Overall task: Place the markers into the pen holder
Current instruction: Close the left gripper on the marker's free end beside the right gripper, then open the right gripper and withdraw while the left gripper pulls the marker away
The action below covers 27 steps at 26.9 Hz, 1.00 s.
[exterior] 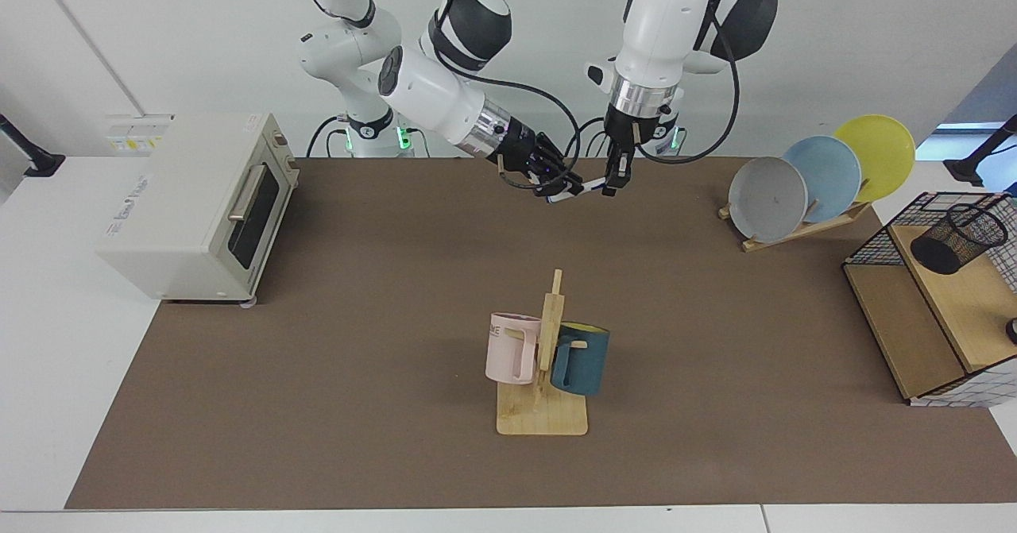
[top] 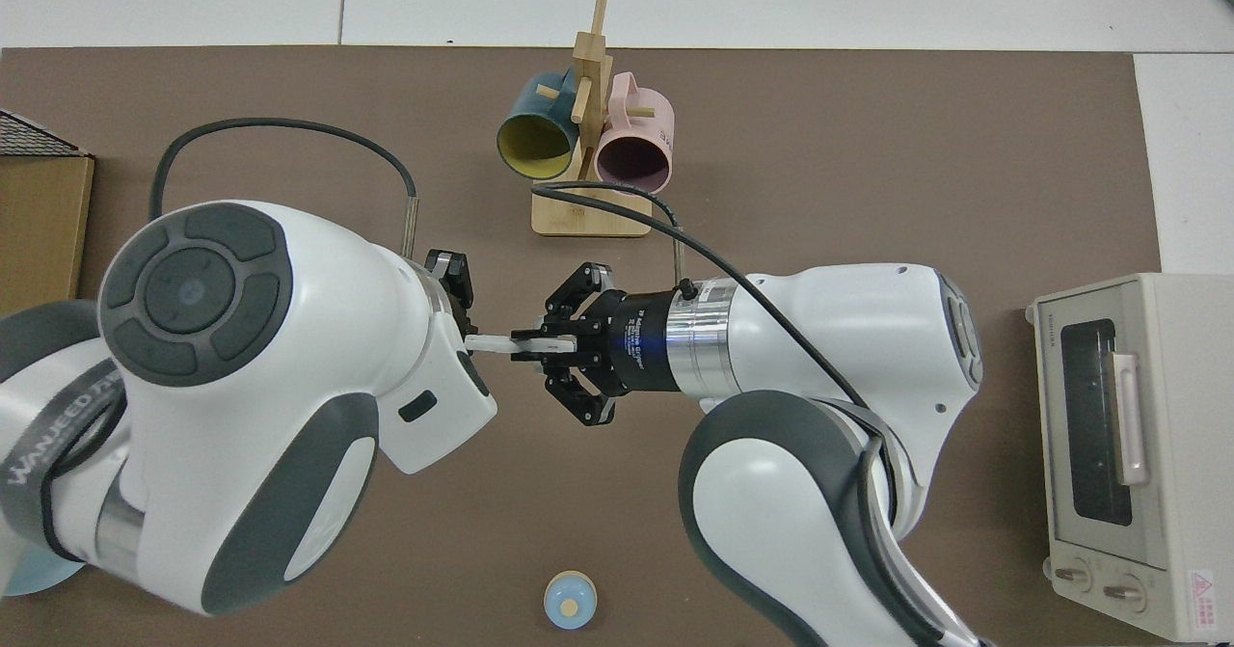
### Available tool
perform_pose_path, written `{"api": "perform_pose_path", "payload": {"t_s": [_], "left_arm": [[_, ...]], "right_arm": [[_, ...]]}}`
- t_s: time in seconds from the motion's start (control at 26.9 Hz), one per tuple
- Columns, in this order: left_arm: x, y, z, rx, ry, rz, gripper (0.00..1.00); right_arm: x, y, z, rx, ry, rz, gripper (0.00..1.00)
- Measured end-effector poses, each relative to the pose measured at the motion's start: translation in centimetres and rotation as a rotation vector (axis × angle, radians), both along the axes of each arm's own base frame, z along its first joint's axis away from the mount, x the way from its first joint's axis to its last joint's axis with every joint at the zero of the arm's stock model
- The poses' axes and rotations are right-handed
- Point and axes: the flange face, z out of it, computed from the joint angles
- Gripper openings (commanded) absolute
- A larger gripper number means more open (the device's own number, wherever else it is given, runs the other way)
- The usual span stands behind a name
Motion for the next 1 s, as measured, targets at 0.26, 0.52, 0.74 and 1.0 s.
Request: {"api": "perform_pose_path", "payload": {"t_s": [0.26,0.52,0.74,1.0], "left_arm": [[0.0,0.0,0.0,0.000,0.000,0.001,0.00],[0.1,0.3,-0.1,0.001,0.003,0.006,0.00],[0.8,2.3,-0.5,0.015,0.030,0.041,0.00],[2.0,7.1,-1.1,0.042,0.091,0.123,0.00]], "right_arm": [[0.0,0.0,0.0,0.000,0.000,0.000,0.00],[0.0,-0.1,0.0,-0.005,-0.001,0.000,1.00],[0.3,-0.7,-0.2,-0.120,-0.074,0.052,1.00],[0.3,-2.5,0.4,-0.330,-0.183,0.186,1.00]]}}
